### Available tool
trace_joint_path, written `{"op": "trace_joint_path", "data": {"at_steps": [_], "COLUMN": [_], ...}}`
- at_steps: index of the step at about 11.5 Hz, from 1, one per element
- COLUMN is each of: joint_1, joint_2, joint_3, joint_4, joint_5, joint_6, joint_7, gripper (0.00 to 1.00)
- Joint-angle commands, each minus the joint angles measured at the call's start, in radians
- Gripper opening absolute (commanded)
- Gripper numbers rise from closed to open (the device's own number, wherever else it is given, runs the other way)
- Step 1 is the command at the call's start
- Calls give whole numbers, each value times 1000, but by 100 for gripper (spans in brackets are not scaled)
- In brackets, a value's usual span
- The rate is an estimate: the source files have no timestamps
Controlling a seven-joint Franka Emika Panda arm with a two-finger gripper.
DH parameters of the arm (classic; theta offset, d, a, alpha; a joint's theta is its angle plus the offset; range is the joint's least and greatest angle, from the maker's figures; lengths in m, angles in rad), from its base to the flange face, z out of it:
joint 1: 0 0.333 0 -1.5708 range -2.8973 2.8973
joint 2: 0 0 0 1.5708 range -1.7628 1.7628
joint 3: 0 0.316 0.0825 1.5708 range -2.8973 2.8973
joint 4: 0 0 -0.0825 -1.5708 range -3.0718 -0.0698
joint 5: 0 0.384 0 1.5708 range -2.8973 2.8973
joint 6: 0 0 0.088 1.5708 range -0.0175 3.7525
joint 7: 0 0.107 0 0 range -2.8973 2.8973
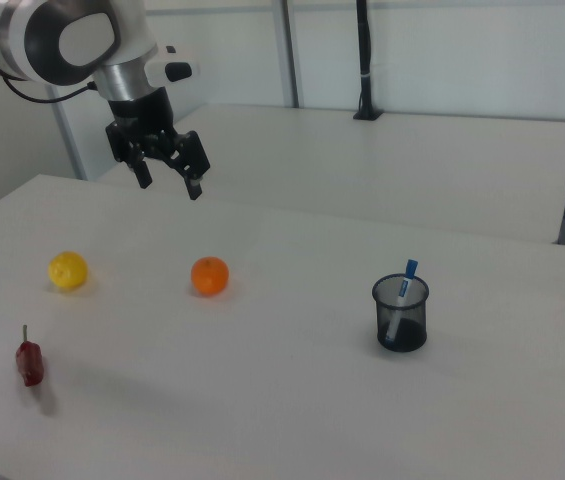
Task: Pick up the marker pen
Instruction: 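Move the gripper toward the black mesh pen cup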
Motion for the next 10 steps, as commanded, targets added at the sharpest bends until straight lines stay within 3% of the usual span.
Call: {"op": "trace_joint_path", "data": {"at_steps": [1,10], "joint_1": [3,2], "joint_2": [-5,123], "joint_3": [-54,-203], "joint_4": [-6,-1], "joint_5": [-17,-27], "joint_6": [117,528], "joint_7": [-18,-9], "gripper": [100,100]}}
